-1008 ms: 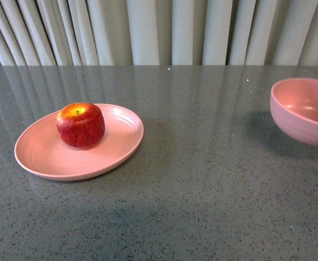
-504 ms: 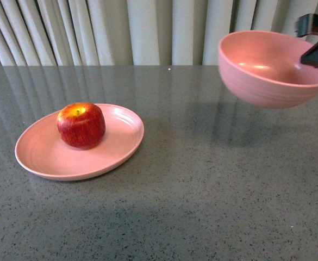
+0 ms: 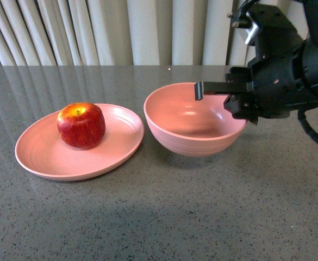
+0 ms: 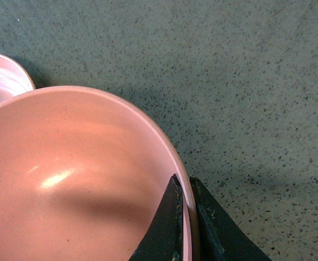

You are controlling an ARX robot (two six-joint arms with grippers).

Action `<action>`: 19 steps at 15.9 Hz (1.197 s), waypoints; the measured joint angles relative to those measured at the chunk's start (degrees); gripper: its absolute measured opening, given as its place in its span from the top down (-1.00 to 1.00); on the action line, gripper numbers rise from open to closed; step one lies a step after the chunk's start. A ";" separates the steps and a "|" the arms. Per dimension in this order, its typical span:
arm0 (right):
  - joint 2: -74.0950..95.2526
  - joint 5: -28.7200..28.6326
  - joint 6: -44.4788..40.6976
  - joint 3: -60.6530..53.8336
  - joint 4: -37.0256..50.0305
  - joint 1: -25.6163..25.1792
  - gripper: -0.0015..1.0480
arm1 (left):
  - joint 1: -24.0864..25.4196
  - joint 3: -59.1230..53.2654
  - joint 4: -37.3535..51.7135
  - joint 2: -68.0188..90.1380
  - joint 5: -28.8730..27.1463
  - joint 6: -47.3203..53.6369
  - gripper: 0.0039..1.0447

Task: Move apple from plate to bowl

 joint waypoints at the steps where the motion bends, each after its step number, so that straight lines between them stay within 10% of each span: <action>1: 1.27 0.39 0.17 0.33 0.13 0.28 0.95 | 0.00 0.00 0.00 0.00 0.00 0.00 -0.88; 17: 6.69 0.90 1.75 3.08 -0.13 1.38 0.95 | 0.00 0.00 0.00 0.00 0.00 0.00 -0.88; 19: 6.64 0.20 2.12 3.08 -0.13 1.36 0.62 | 0.00 0.00 0.00 0.00 0.00 0.02 -0.88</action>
